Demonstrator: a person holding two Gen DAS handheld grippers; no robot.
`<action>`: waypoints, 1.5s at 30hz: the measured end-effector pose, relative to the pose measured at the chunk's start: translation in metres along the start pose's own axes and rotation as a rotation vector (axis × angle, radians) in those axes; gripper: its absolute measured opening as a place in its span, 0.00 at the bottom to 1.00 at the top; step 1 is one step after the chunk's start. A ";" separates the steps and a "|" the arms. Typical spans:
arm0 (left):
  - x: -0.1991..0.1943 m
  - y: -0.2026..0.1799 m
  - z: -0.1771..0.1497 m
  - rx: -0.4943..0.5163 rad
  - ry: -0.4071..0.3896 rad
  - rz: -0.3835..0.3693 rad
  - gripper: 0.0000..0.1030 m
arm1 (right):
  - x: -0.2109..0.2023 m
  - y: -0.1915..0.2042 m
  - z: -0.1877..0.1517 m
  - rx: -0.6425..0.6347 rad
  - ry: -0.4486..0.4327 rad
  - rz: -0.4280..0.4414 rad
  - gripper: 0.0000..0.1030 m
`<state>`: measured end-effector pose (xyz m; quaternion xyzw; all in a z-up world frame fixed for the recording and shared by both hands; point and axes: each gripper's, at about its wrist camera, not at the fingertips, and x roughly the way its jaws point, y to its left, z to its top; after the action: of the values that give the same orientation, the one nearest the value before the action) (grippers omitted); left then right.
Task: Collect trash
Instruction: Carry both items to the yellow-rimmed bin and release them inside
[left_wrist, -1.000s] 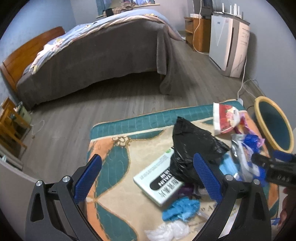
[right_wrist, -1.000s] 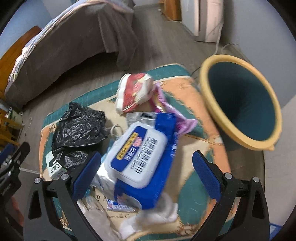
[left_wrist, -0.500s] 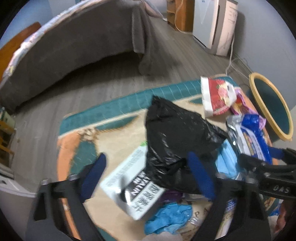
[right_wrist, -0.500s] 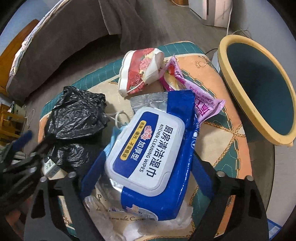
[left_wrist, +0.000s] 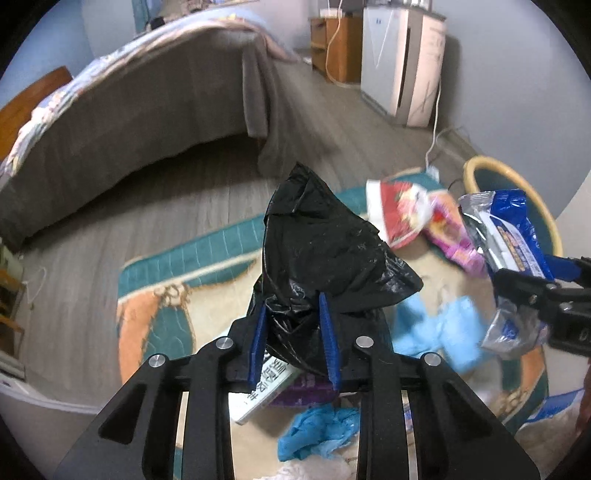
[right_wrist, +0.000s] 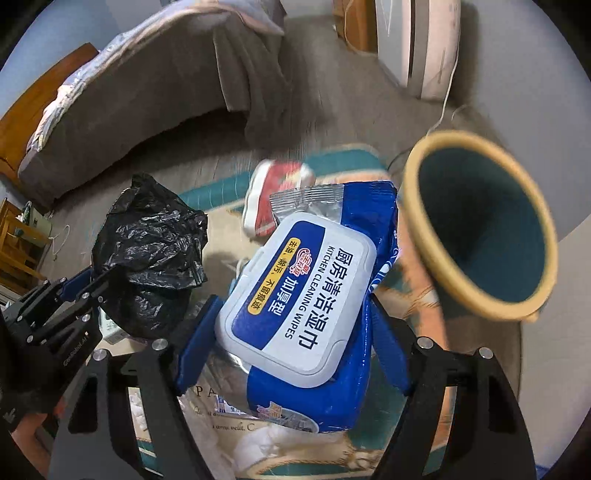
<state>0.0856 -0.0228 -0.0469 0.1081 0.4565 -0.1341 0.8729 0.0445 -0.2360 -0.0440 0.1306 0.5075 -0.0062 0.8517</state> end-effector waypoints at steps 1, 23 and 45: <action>-0.006 0.000 0.004 -0.007 -0.017 -0.009 0.28 | -0.011 -0.004 0.004 0.002 -0.014 0.010 0.73; 0.014 -0.186 0.079 0.143 -0.084 -0.239 0.28 | -0.026 -0.241 0.066 0.157 -0.087 -0.223 0.74; 0.028 -0.201 0.080 0.186 -0.110 -0.187 0.93 | -0.015 -0.246 0.071 0.222 -0.079 -0.200 0.94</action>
<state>0.0949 -0.2408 -0.0383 0.1379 0.4014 -0.2621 0.8667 0.0631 -0.4920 -0.0525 0.1721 0.4802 -0.1523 0.8465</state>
